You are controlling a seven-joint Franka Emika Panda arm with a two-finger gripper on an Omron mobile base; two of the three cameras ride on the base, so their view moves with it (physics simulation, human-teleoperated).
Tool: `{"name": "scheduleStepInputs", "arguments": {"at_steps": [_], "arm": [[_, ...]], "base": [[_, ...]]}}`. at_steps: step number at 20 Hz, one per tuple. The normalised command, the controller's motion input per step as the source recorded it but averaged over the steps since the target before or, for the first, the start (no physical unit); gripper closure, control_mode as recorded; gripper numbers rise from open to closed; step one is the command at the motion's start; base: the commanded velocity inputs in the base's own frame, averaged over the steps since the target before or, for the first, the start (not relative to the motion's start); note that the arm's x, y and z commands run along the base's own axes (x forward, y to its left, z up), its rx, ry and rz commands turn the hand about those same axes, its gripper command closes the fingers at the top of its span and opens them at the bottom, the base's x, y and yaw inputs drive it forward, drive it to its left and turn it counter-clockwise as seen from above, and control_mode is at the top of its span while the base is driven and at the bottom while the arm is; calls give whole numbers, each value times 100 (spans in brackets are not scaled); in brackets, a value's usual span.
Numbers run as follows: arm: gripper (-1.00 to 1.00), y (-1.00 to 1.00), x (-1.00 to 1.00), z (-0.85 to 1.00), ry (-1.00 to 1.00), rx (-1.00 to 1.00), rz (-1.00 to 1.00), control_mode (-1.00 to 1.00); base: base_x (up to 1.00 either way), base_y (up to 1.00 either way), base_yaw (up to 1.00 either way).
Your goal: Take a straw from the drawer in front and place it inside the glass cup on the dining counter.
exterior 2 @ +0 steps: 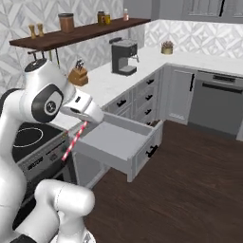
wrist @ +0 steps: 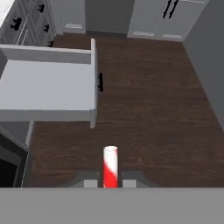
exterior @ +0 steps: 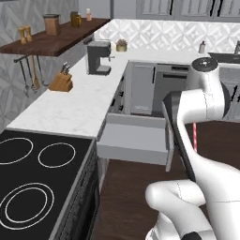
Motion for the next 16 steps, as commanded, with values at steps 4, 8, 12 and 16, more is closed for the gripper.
{"name": "scheduleStepInputs", "arguments": {"at_steps": [4,8,12,16], "arm": [[100,0,0,0,0,0,0,100],[100,0,0,0,0,0,0,100],[100,0,0,0,0,0,0,100],[100,0,0,0,0,0,0,100]], "base": [[-14,-100,-30],[1,-100,-34],[20,-100,-30],[36,-100,-28]]}}
